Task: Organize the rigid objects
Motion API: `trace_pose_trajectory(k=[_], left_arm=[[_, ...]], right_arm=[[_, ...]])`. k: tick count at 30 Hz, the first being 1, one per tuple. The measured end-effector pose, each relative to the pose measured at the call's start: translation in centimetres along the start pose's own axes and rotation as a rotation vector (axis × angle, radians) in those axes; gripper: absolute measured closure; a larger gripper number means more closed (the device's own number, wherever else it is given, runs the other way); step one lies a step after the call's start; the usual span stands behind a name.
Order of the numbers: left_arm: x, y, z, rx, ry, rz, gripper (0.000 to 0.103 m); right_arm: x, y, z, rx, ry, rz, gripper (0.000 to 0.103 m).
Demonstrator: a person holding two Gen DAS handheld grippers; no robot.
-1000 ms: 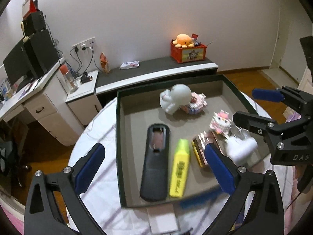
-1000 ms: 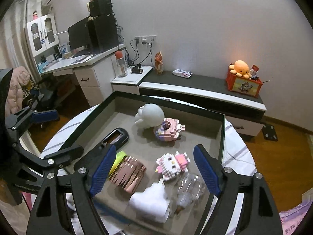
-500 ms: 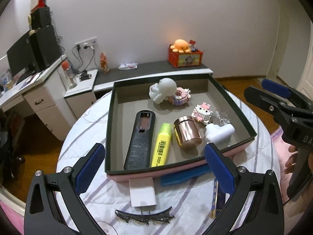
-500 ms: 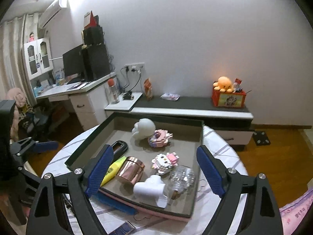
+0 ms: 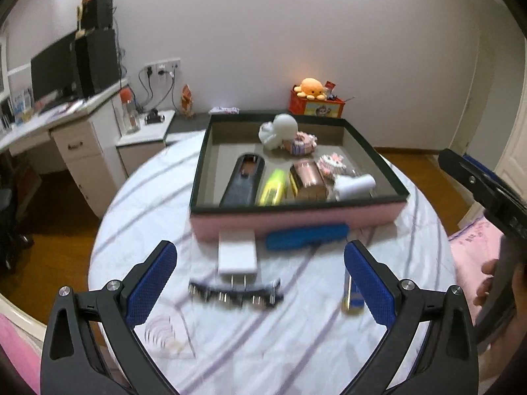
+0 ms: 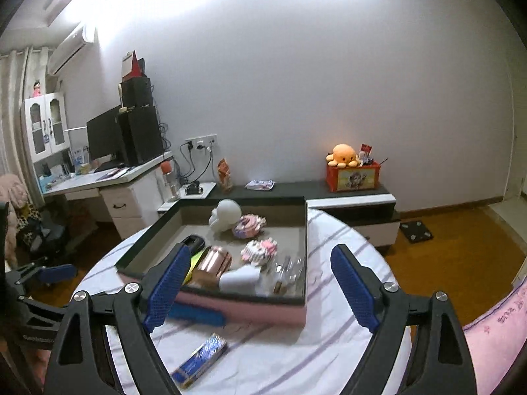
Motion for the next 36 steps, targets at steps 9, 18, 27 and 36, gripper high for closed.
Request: trace_pose_trajectory(k=[9,18,27,36], left_arm=[[-3.4,-1.5,-5.1,-0.062,-0.066,0.081,0.000],[-2.9,-1.8,-7.1,-0.096,-0.024,0.065,0.000],[-3.0,-1.8,-8.4,-0.121,-0.012,0.073,0.000],[-3.9,-1.4,-9.2,-0.140,-0.022,0.076,0.000]], right_arm=[[-1.2,-1.6,-2.6,-0.040,-0.007,0.023,0.015],[-3.0,-0.3,-6.8,-0.174,-0.020,0.020,0.015],[-4.4,1.6,-10.3,-0.313,-0.001,0.007,0.015],[-4.7,4.9,-12.3,-0.432,0.026,0.010,0.015]])
Point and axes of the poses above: each gripper's, at about its wrist camera, not at the fingertips, and y roughly the way its jaws point, x to its right, z to its top, the point moved 5 cm from there along y, roughly the way its jaws point, and after that the axes turned 7 degrees about y, right-handed, at the moved point
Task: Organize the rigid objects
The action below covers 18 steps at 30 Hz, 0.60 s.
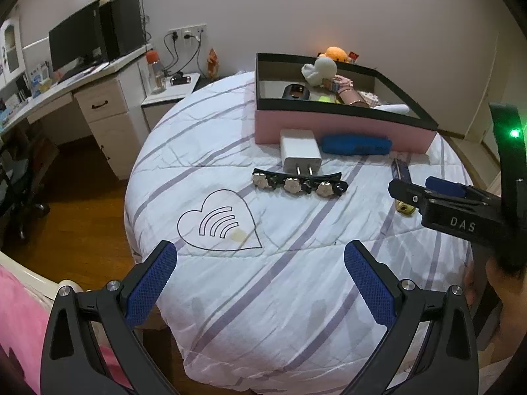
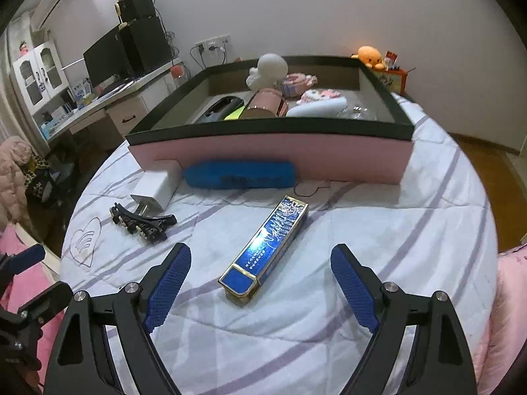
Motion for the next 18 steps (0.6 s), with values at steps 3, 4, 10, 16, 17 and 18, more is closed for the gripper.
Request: trace_pose_trajectory(k=[3,4,10,16,17,18], left_arm=[[0.0,0.5,0.0,-0.013,-0.004,0.003,0.000],[0.0,0.7,0.0,-0.015,-0.004,0.007,0.000],[0.3,1.6,0.0,-0.037,0.011,0.009,0.000],[0.9,2.0,0.4,-0.040,0.021,0.003,0.000],[1.1,2.1,0.5,-0.041,0.020,-0.002,0.000],[1.3,2.3,0.7,-0.044,0.018,-0.007,0.000]], right_arm=[[0.2,0.5,0.0,-0.006,-0.014,-0.007,0.015],[0.2,0.8,0.0,-0.017,-0.021,-0.003,0.015],[0.7,1.0,-0.4,-0.037,-0.114,-0.054,0.036],[2.8,0.2,0.0,-0.051,-0.111,-0.052,0.064],[3.0,0.2,-0.1,-0.052,-0.105,-0.036,0.064],[3.0,0.3,-0.1,-0.054,-0.108,-0.034,0.064]])
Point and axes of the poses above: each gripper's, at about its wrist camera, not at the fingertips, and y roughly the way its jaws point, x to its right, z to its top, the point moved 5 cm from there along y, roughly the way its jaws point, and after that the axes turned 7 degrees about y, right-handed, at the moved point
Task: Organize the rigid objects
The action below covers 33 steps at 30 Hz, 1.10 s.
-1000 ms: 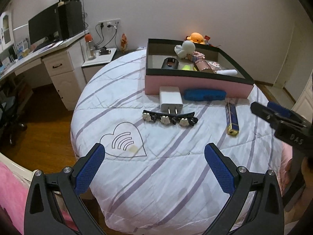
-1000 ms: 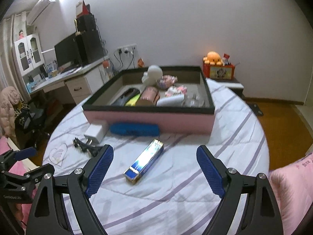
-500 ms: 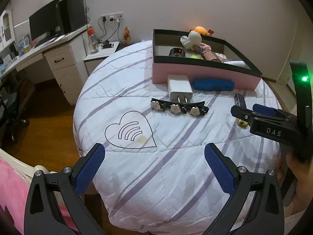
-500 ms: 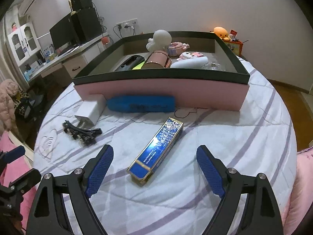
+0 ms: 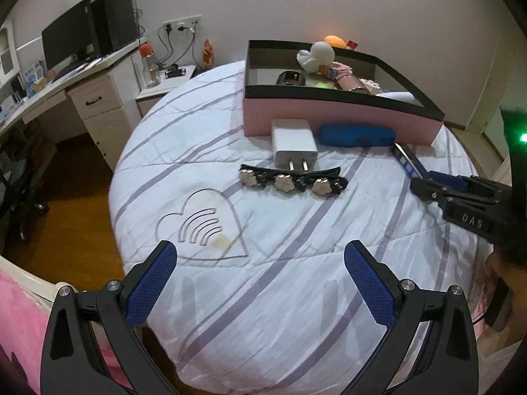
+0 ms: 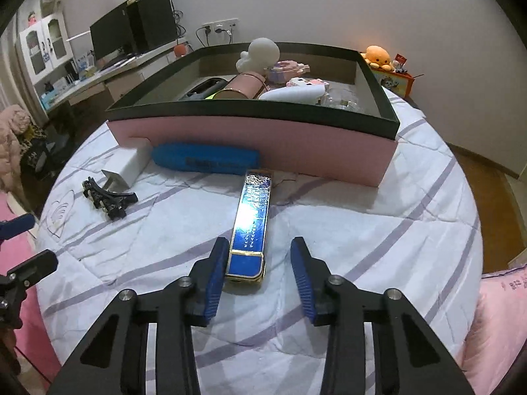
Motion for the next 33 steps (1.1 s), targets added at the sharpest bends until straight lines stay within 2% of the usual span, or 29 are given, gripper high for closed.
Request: trace_pose_trajectory(k=[4,6,9,10,12,17,22,26,28,33], left_arm=[[0.8,0.8,1.2,-0.003,-0.018,-0.019,0.000],[1.2,1.3,1.7,-0.011,-0.035,-0.040,0.000],[1.8,2.5,2.5,-0.034,-0.057,-0.039,0.000],[1.9,3.0,2.8,-0.044,-0.065,-0.036,0.000],[2.0,3.8,3.1,-0.066,-0.078,-0.027,0.000],[1.7,5.9,4.3,-0.117,-0.146,-0.011,0.000],[1.2,7.0,5.1,-0.127,-0.204,0.019,0.000],[1.8,7.2,4.5,-0.139,-0.128,0.074,0.000],[1.8,6.7,3.9,-0.131,-0.114,0.077,0.000],[-0.4,5.3,2.0,-0.146,-0.154,0.117,0.000]], right_arm=[[-0.6,0.4,0.1,0.009,-0.037,-0.018,0.059],[-1.0,0.7,0.2,0.021,-0.052,-0.021,0.046],[-1.8,1.0,0.1,0.025,-0.088,-0.031,0.035],[-1.9,1.1,0.2,0.021,-0.090,-0.025,0.032],[-2.1,1.3,0.1,0.001,-0.096,0.024,0.019],[-2.6,1.5,0.0,-0.005,-0.120,0.018,0.017],[-2.6,1.6,0.0,-0.002,-0.120,0.016,0.017],[-2.6,1.6,0.1,-0.002,-0.118,0.020,0.017],[-2.6,1.6,0.1,-0.002,-0.118,0.023,0.017],[-2.6,1.7,0.1,0.001,-0.111,0.029,0.017]])
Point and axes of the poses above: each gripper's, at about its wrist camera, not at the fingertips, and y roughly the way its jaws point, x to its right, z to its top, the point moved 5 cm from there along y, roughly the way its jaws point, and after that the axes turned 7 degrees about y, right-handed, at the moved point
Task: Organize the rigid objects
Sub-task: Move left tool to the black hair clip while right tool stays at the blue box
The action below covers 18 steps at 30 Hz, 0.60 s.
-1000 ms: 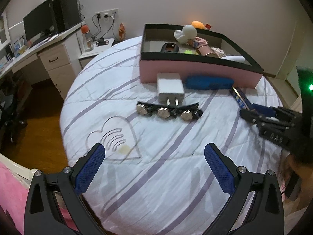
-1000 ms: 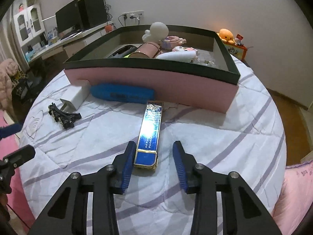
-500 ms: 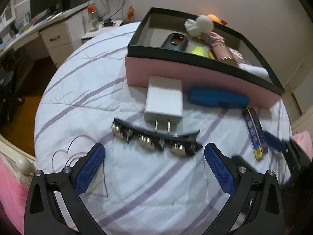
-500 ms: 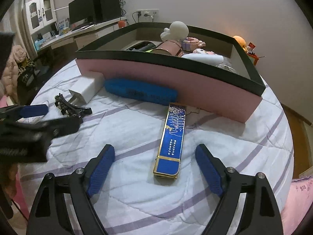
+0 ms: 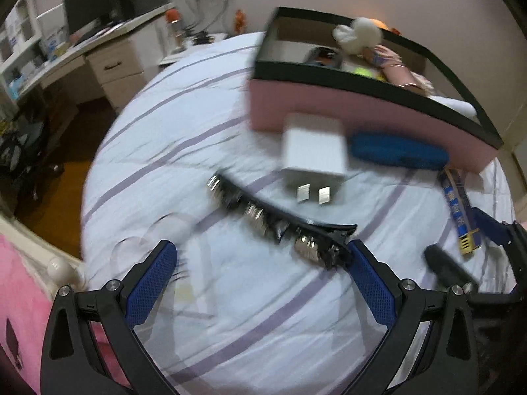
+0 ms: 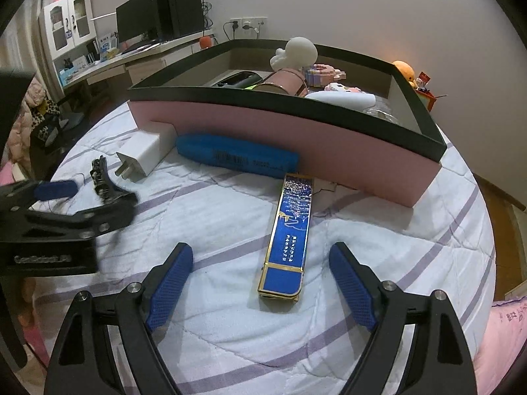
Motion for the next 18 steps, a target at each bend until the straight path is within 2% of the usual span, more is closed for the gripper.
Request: trace_pose_trajectory(k=[10,13,18], left_arm=[[-4.0,-2.0,-2.6,-0.011,-0.048,0.076,0.000],[-3.5,-3.1,-2.3,0.023,-0.051,0.001,0.000],[-2.1,-1.9,-0.9,0.038,-0.016,-0.007,0.000]], right_arm=[[1.3,-0.6,0.3,0.035,0.090,0.027,0.018],[1.5,-0.7,0.4,0.034,0.097,0.023,0.018],[1.6,-0.3,0.7,0.018,0.084,-0.013,0.018]])
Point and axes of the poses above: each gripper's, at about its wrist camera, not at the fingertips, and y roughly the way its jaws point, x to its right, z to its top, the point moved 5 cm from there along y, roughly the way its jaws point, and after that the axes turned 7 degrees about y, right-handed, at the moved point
